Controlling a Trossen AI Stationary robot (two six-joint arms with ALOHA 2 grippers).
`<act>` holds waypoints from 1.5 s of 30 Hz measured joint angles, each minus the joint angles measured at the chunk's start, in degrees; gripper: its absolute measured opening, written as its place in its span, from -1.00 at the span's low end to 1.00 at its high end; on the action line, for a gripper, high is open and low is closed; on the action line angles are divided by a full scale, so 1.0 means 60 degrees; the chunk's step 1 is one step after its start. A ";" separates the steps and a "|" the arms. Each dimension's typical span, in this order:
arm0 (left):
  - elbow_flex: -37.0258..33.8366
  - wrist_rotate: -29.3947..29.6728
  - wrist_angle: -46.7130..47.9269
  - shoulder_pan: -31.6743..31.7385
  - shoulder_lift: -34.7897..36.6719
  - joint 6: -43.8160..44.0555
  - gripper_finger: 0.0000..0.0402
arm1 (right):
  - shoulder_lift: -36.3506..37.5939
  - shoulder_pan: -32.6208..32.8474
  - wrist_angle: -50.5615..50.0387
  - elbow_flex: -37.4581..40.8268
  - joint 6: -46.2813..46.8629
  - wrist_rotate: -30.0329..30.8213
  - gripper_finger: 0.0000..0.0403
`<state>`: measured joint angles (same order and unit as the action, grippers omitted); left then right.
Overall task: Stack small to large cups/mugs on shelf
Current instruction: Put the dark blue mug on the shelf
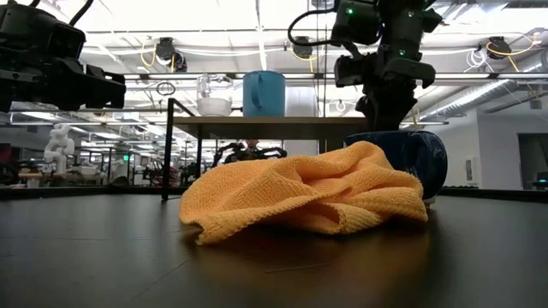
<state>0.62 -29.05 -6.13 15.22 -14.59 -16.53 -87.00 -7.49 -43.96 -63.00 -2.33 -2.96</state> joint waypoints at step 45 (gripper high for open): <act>0.0000 -0.0001 -0.0015 0.0000 0.0000 -0.0023 -0.85 | -0.0007 0.0227 0.0401 0.0004 -0.0234 -0.0015 -0.37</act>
<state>0.62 -29.05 -6.22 15.22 -14.59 -16.67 -87.05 -6.13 -41.55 -62.98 -3.74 -3.05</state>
